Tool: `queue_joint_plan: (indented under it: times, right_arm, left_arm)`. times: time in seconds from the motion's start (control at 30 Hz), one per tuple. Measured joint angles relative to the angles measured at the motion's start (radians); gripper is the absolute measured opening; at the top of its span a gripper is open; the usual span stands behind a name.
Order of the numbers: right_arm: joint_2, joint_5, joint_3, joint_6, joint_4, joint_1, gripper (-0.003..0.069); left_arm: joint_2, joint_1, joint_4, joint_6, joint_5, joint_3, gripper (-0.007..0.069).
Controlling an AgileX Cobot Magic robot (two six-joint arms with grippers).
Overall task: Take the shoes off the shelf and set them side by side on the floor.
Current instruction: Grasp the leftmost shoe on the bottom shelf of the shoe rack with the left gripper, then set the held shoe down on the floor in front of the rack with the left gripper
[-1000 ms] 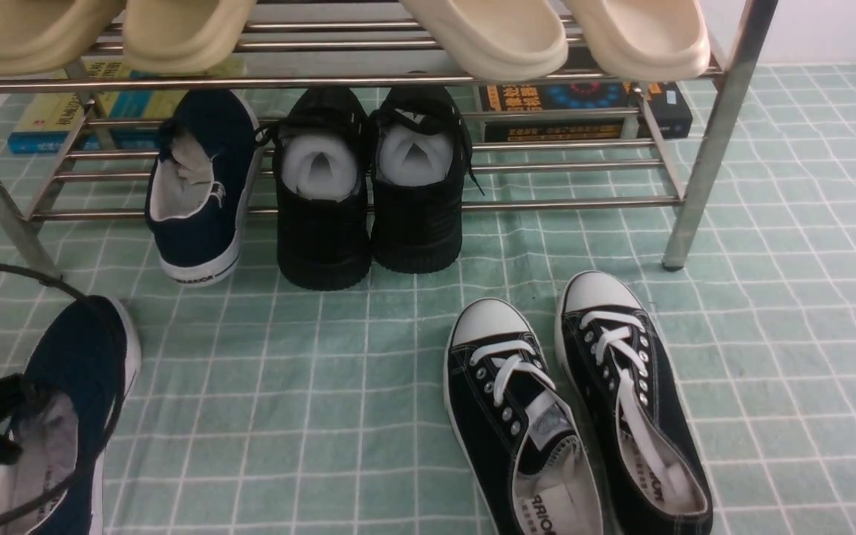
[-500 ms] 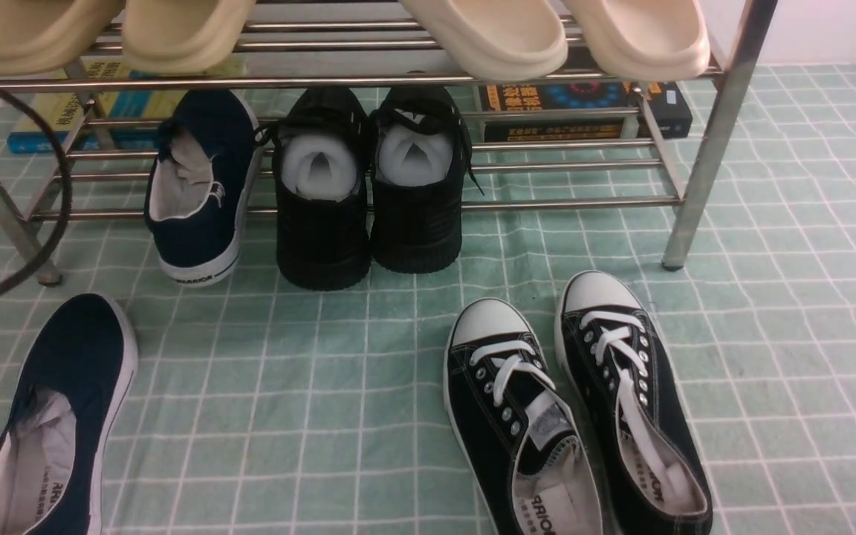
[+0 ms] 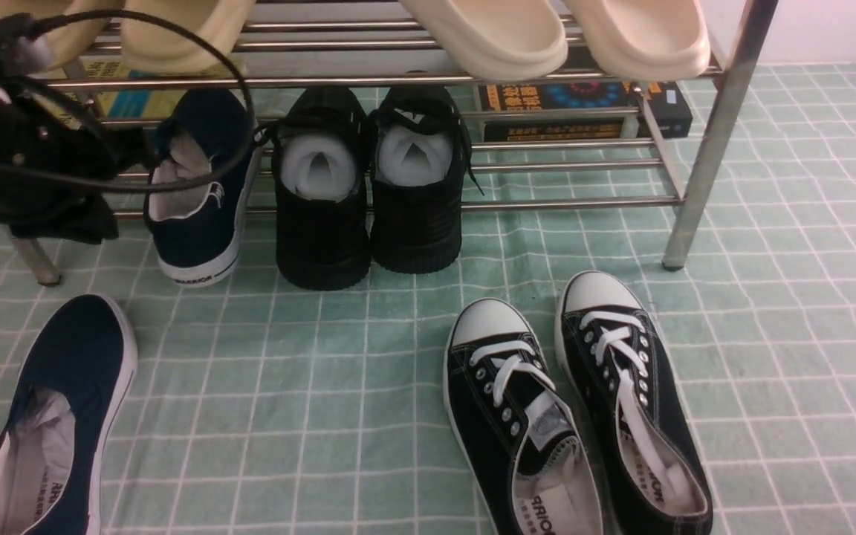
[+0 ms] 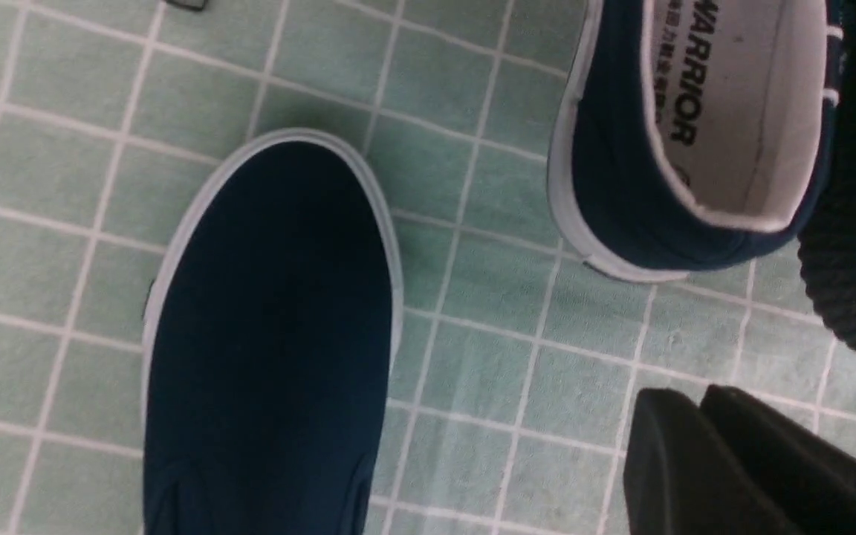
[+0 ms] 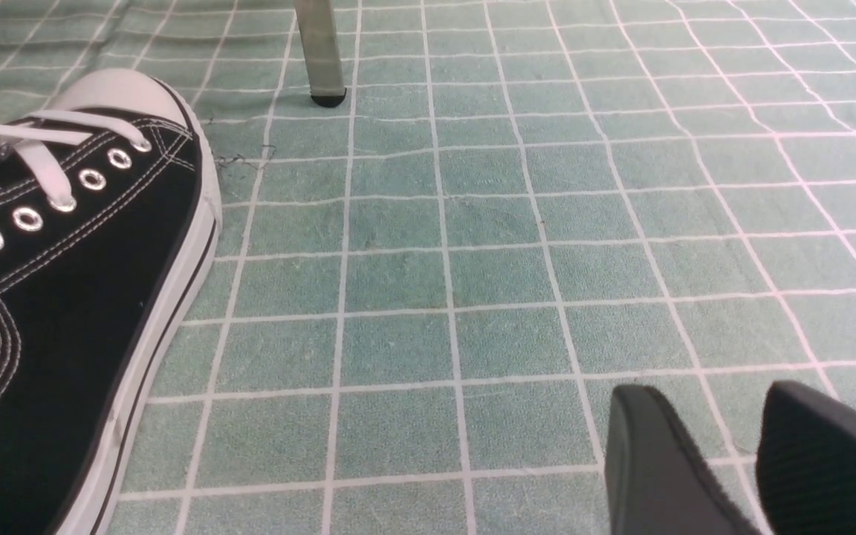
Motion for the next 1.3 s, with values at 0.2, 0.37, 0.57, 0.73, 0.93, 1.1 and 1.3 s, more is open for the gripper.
queue_joint_plan:
  times: [0.2, 0.37, 0.57, 0.73, 0.93, 1.1, 1.3]
  right_arm:
    - [0.0, 0.0, 0.0, 0.0, 0.0, 0.0, 0.0239]
    - [0.0, 0.0, 0.0, 0.0, 0.0, 0.0, 0.0239]
    - [0.0, 0.0, 0.0, 0.0, 0.0, 0.0, 0.0239]
    - [0.0, 0.0, 0.0, 0.0, 0.0, 0.0, 0.0239]
    - [0.0, 0.0, 0.0, 0.0, 0.0, 0.0, 0.0239]
    - [0.0, 0.0, 0.0, 0.0, 0.0, 0.0, 0.0239]
    - [0.0, 0.0, 0.0, 0.0, 0.0, 0.0, 0.024]
  left_arm:
    - [0.108, -0.022, 0.118, -0.208, -0.143, -0.036, 0.0239]
    - [0.176, -0.022, 0.157, -0.277, -0.253, -0.036, 0.0288]
    - [0.242, -0.022, 0.184, -0.283, -0.313, -0.036, 0.0294]
    - [0.282, -0.022, 0.185, -0.284, -0.32, -0.036, 0.0206]
    - [0.276, -0.022, 0.189, -0.281, -0.274, -0.038, 0.0029]
    - [0.164, -0.023, 0.188, -0.266, -0.07, -0.038, 0.0023]
    - [0.021, -0.023, 0.152, -0.157, 0.192, -0.037, 0.0023]
